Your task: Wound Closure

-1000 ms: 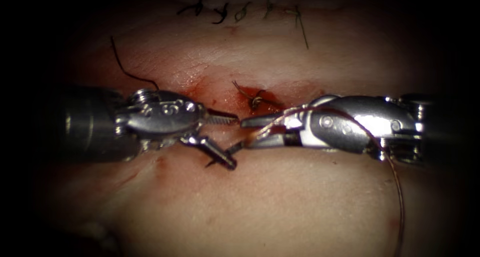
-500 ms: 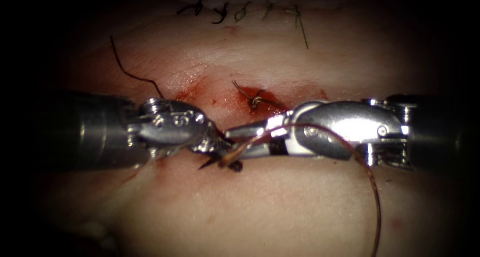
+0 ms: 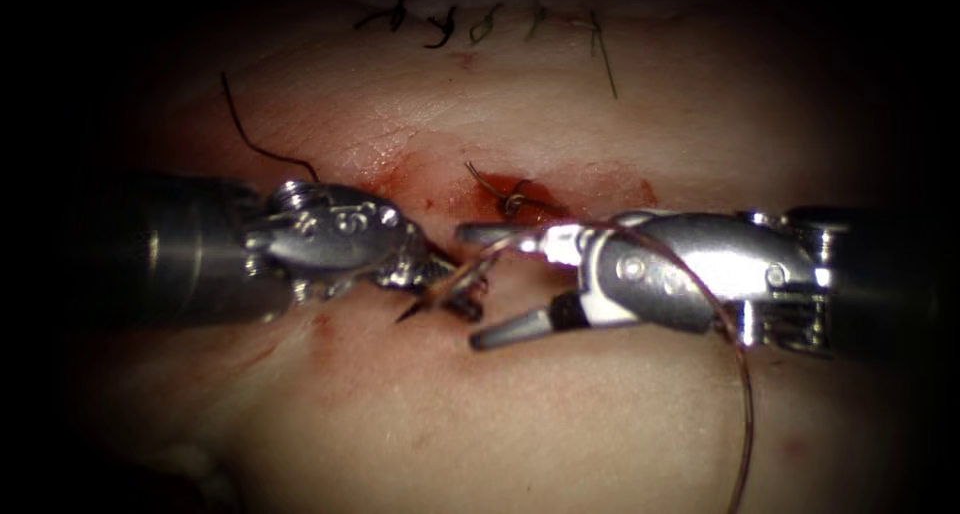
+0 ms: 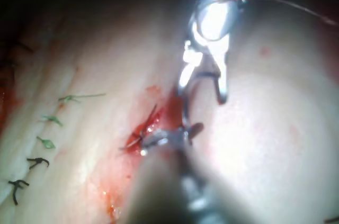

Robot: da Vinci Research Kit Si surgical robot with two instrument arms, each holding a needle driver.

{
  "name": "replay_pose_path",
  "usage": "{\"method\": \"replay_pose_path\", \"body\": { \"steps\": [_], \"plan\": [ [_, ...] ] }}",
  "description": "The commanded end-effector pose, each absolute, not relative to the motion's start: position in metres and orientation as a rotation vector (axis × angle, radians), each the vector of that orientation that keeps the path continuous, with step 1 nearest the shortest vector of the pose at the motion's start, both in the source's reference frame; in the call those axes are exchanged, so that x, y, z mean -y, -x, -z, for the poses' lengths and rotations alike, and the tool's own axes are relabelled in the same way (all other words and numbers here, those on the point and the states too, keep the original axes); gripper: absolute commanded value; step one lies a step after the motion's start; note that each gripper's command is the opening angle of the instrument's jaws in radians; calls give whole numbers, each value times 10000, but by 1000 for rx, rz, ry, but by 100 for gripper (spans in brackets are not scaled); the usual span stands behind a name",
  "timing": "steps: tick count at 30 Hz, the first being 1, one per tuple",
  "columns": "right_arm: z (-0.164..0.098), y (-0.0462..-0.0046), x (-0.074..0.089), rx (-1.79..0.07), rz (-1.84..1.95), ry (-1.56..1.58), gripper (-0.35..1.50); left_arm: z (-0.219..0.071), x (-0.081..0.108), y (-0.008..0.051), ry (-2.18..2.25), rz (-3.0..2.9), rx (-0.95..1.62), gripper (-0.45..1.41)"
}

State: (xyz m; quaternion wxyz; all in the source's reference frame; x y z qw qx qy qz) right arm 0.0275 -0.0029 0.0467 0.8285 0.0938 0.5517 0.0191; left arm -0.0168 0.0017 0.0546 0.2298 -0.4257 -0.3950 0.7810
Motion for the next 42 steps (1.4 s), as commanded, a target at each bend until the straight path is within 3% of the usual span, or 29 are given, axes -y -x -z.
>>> {"method": "replay_pose_path", "body": {
  "steps": [1,9,15,22,42],
  "plan": [
    [-472,-274,31,-1178,-72,-196,116,-553,-14,174,1181,-2123,1093,-45],
    [-469,-251,31,-1144,-303,-71,128,-556,-16,173,1224,-1909,1031,-45],
    [-468,-261,39,-1128,-551,44,126,-562,-11,184,1240,-1758,957,-45],
    [-464,-275,28,-1082,-655,133,138,-570,3,191,1250,-1737,934,-45],
    [-461,-294,24,-1010,-386,181,124,-576,8,198,1246,-1735,907,-45]
  ]
}}
